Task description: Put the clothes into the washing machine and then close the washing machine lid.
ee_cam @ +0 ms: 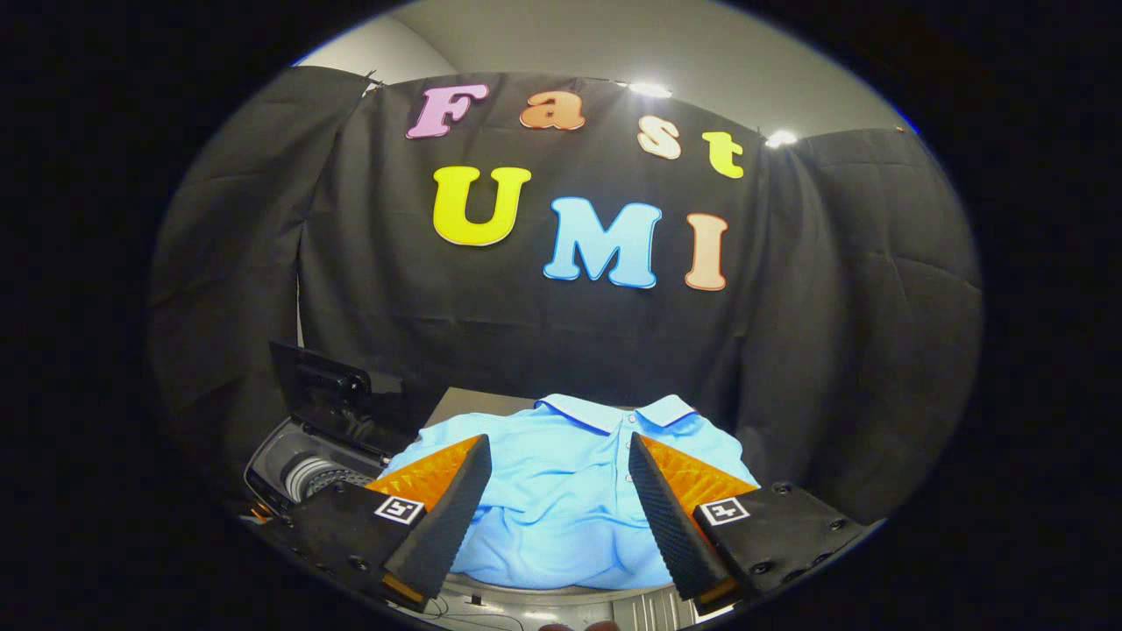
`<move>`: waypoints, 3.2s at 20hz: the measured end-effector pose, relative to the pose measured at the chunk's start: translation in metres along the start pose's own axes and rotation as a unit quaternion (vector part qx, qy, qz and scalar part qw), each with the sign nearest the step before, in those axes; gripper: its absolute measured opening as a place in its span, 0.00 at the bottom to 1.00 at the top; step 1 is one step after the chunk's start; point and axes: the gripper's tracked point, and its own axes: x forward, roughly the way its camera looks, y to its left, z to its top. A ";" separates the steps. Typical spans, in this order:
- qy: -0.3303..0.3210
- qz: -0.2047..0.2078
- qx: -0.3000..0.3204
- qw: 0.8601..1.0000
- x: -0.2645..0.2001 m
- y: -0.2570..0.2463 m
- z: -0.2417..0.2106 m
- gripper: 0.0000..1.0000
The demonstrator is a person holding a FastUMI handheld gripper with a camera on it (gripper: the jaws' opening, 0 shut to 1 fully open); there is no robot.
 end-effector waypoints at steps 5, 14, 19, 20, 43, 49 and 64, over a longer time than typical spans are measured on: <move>0.075 0.006 0.036 0.997 0.040 -0.014 -0.022 0.98; 0.161 -0.004 0.059 0.985 0.065 -0.040 -0.075 0.98; 0.173 0.008 0.068 0.983 0.062 -0.039 -0.082 0.99; 0.175 0.011 0.070 0.982 0.063 -0.038 -0.081 0.99; 0.155 0.036 0.090 0.983 0.061 -0.033 -0.066 0.02; 0.117 0.051 0.111 0.986 0.047 -0.033 -0.026 0.01; 0.019 0.064 0.114 0.991 0.004 -0.003 0.083 0.01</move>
